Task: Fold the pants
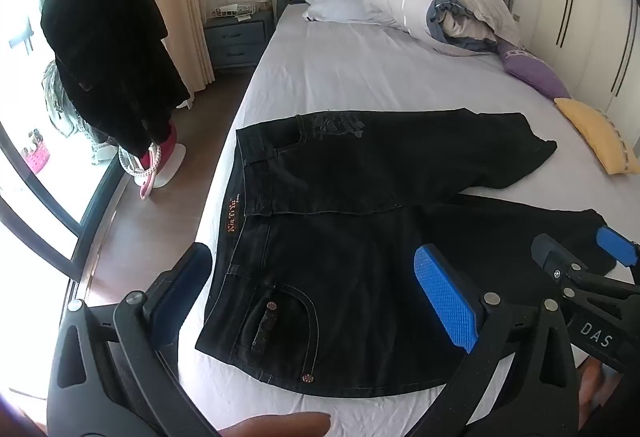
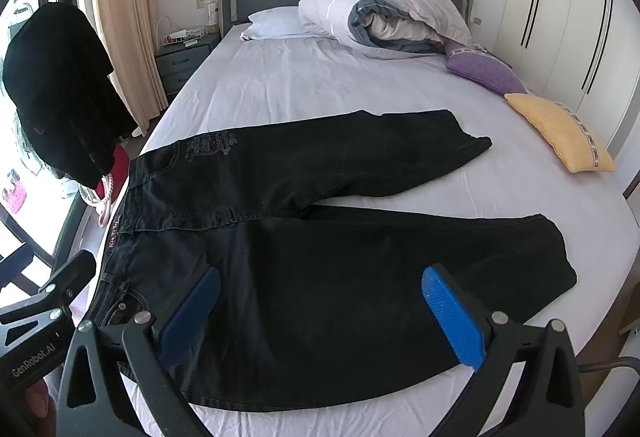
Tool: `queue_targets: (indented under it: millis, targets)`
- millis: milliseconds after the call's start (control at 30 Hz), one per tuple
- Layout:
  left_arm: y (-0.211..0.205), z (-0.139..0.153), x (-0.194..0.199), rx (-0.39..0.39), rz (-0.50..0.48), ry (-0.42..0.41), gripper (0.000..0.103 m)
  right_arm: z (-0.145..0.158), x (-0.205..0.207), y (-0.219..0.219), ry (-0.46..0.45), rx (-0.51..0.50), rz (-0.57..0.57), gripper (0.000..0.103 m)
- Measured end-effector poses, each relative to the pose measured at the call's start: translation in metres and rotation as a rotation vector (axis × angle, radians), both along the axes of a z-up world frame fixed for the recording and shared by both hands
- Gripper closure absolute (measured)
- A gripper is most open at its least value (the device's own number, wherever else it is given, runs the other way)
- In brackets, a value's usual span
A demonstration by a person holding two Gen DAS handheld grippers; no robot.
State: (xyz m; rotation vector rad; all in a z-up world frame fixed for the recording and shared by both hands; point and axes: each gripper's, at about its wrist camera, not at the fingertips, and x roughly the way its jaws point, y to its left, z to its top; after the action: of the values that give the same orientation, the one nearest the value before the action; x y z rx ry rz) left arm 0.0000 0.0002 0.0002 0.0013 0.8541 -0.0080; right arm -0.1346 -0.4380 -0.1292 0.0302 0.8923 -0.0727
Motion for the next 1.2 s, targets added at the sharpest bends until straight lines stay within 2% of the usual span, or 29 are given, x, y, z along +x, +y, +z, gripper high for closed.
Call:
queue_targets:
  millis: [400,433,1200]
  targets:
    - [0.011,-0.004,-0.002,-0.003,0.003,0.006,0.000,-0.002,0.000,0.003,0.002,-0.009,0.001,0.000]
    - [0.002,-0.004,0.000,0.002,0.007,0.007,0.000,-0.002,0.000,0.003,0.002,-0.008,0.002,0.000]
    - [0.006,-0.009,0.004,0.004,0.006,0.010,0.000,-0.005,-0.001,0.003,0.005,-0.013,0.000,0.000]
